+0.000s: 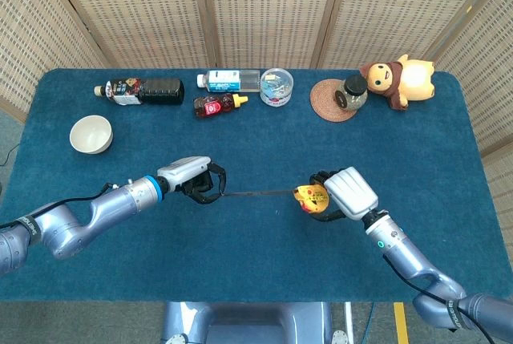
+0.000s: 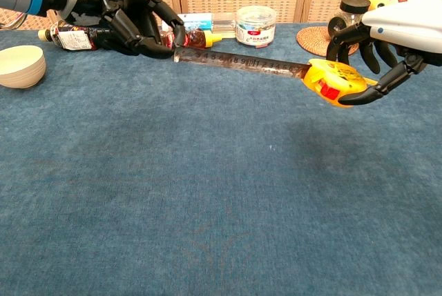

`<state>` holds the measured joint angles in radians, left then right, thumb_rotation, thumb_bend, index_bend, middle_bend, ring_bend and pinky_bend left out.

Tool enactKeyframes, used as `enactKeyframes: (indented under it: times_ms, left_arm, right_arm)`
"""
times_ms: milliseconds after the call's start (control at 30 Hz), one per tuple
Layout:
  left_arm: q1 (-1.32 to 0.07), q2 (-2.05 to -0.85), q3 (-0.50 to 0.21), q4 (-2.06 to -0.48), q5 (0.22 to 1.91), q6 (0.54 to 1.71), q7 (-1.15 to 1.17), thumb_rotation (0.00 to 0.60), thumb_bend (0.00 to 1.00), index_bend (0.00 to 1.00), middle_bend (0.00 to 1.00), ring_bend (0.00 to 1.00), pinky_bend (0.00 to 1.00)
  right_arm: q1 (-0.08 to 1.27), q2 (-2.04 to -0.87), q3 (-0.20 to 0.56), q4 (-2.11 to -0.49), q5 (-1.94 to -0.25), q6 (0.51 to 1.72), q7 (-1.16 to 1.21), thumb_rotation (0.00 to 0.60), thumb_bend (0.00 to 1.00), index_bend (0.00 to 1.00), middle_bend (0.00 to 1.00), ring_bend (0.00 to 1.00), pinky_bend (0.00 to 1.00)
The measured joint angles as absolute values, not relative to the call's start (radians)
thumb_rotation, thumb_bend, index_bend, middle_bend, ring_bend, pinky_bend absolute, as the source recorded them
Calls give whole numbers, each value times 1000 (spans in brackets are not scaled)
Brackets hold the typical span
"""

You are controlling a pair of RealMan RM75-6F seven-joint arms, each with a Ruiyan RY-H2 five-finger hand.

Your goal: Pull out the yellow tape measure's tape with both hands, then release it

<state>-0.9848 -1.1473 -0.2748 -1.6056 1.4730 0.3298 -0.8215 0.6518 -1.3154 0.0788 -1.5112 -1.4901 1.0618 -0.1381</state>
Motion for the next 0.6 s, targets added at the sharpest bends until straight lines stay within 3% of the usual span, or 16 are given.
enactKeyframes:
  times_ms: [233,600]
  left_arm:
    - [-977,-1127,-222,-1585,1550,386,-929,600,412,648,953,941,903]
    - [-996,-1091,-78,-1519,1674,488,-1121,600,413,648,953,941,903]
  right_arm:
    - [644,-1301,75,-1497,-1484,1055,-134,356,238,564,604,612,637]
    - [630,-1272,69,-1474,-1477,1048,-132,355,241,564,606,612,636]
